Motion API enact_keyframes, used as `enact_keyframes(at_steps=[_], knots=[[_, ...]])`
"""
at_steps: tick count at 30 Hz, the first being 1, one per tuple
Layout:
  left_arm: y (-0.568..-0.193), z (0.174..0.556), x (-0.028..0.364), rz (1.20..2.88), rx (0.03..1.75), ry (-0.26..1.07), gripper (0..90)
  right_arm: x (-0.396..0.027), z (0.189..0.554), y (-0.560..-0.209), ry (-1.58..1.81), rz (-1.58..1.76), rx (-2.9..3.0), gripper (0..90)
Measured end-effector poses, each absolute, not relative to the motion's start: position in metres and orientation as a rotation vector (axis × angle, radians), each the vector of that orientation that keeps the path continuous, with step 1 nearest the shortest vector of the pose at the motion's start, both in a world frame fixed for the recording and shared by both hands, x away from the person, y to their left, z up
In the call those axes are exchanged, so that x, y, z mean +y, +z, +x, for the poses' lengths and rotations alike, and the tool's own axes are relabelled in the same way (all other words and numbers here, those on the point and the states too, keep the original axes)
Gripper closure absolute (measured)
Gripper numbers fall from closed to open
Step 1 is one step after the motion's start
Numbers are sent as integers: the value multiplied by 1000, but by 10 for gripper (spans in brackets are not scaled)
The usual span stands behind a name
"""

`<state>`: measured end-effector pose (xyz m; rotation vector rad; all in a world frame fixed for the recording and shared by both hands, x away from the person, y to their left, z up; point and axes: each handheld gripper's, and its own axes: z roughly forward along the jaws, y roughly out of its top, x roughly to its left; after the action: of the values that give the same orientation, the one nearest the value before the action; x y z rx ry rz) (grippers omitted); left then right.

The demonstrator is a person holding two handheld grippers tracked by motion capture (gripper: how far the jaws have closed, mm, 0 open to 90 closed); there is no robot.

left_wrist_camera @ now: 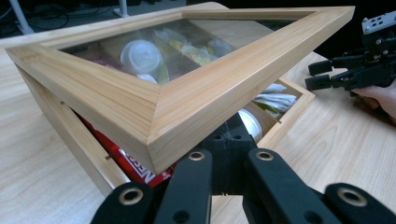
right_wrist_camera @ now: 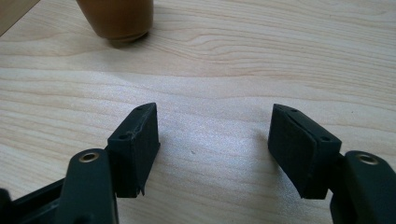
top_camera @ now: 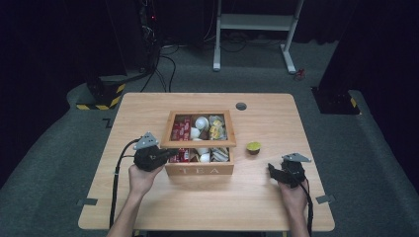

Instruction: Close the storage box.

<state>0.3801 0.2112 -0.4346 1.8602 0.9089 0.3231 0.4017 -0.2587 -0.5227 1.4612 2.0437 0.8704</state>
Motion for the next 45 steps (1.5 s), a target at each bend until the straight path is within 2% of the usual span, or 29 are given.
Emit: enact_keyframes(at_steps=[45], knots=[[-468,371,213,1869,952,232,900,-259,401,-523,867,1456,2044,335]])
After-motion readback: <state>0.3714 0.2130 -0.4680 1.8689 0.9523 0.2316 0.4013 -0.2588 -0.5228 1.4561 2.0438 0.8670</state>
